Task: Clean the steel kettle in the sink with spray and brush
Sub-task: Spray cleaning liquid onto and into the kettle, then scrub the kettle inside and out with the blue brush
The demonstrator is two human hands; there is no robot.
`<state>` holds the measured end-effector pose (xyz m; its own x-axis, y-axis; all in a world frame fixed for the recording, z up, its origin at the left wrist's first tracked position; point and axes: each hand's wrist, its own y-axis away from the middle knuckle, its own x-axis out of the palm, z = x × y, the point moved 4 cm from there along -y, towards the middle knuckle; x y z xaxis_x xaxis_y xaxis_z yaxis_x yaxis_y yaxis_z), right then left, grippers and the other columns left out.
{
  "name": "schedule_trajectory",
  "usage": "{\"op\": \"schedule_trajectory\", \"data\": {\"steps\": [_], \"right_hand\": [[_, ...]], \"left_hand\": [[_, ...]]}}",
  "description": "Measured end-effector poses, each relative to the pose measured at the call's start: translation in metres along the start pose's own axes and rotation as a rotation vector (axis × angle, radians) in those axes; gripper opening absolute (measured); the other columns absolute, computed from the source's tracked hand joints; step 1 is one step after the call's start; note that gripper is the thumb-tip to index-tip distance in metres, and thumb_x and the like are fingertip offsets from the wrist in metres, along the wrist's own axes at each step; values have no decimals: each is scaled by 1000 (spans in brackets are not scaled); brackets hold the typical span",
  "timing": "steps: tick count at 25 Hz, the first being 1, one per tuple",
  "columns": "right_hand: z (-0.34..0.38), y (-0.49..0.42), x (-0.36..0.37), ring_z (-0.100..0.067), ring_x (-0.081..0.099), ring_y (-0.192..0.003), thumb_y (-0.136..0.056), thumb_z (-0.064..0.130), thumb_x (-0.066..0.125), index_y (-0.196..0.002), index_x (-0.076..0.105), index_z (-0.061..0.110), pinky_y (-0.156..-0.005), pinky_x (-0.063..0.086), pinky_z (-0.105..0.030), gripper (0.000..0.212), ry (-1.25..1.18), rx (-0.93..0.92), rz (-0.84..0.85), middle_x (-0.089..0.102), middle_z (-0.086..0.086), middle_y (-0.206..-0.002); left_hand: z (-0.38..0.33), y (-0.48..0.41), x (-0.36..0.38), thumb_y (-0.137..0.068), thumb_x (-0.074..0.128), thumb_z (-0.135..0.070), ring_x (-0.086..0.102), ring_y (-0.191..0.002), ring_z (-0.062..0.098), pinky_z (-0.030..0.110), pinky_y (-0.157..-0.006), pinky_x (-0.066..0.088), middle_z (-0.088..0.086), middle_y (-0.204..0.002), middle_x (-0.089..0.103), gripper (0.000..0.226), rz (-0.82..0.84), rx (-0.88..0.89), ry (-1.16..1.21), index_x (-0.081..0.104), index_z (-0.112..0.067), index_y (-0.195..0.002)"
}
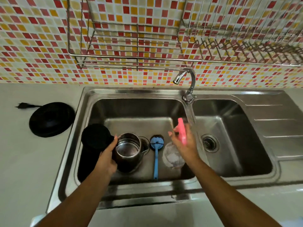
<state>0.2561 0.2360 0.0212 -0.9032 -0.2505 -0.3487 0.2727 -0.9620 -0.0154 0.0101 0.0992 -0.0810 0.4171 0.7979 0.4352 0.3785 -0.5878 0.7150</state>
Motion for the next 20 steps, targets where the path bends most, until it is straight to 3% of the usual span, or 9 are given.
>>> {"op": "schedule_trajectory", "data": {"steps": [2, 4, 7, 9, 11, 13, 16, 18, 20], "right_hand": [[-34, -5, 11, -15, 64, -79, -82, 13, 72, -104, 50, 19, -75, 57, -39, 32, 92, 68, 53, 61, 0, -91], [-63, -8, 23, -18, 64, -85, -81, 13, 72, -105, 47, 23, -78, 57, -41, 36, 174, 126, 93, 60, 0, -97], [-87, -8, 33, -13, 63, -86, -76, 9, 77, -107, 43, 20, -72, 55, -22, 47, 282, 120, 147, 54, 6, -96], [-97, -8, 35, -9, 61, -81, -75, 10, 78, -110, 44, 15, -70, 55, -18, 49, 337, 84, 224, 52, 7, -92], [-109, -5, 33, -12, 63, -80, -74, 14, 79, -110, 44, 16, -74, 58, -28, 51, 358, 99, 290, 56, 0, -94], [-113, 3, 29, -14, 65, -81, -73, 13, 81, -112, 45, 17, -76, 59, -35, 54, 355, 133, 328, 61, -3, -95], [-108, 6, 18, -17, 60, -104, -75, 12, 79, -134, 36, 12, -89, 52, -27, 73, 350, 190, 369, 53, -7, -123], [-101, 5, 9, -23, 45, -129, -75, 15, 80, -148, 17, 10, -104, 42, -31, 97, 374, 269, 374, 33, -11, -146], [-81, 12, -2, -24, 26, -142, -75, 25, 80, -151, 11, 17, -113, 28, -35, 103, 452, 255, 240, 19, -8, -156]], "left_hand": [[9, -12, -13, -50, 92, -43, 65, -111, 29, 46, -100, 48, 13, -126, 65, 86, -32, -23, 31, 62, -11, -125], [16, -18, -18, -49, 92, -43, 65, -111, 29, 46, -101, 47, 13, -124, 66, 86, -40, -31, 44, 63, -10, -123], [22, -19, -19, -55, 88, -44, 62, -115, 28, 45, -104, 44, 14, -127, 64, 83, -13, -19, 53, 63, -7, -124], [22, -19, -18, -56, 86, -47, 61, -117, 28, 46, -105, 43, 14, -128, 63, 83, 5, -5, 47, 62, -7, -125], [22, -15, -15, -59, 84, -52, 62, -116, 26, 44, -101, 47, 12, -126, 65, 80, -3, -13, 12, 63, -9, -124], [21, -5, -11, -64, 80, -54, 65, -112, 23, 36, -86, 54, 8, -121, 68, 73, -54, -25, -43, 65, -12, -122], [14, 16, -3, -82, 68, -42, 68, -97, 15, 25, -70, 52, 2, -108, 72, 48, -134, -8, -82, 64, -13, -120], [6, 39, 4, -88, 64, -32, 65, -90, 9, 24, -76, 47, -2, -100, 71, 34, -157, -21, -116, 64, -14, -118], [0, 64, 5, -92, 60, -24, 60, -88, 6, 28, -90, 42, -6, -96, 68, 17, -153, -44, -183, 65, -18, -106]]}}
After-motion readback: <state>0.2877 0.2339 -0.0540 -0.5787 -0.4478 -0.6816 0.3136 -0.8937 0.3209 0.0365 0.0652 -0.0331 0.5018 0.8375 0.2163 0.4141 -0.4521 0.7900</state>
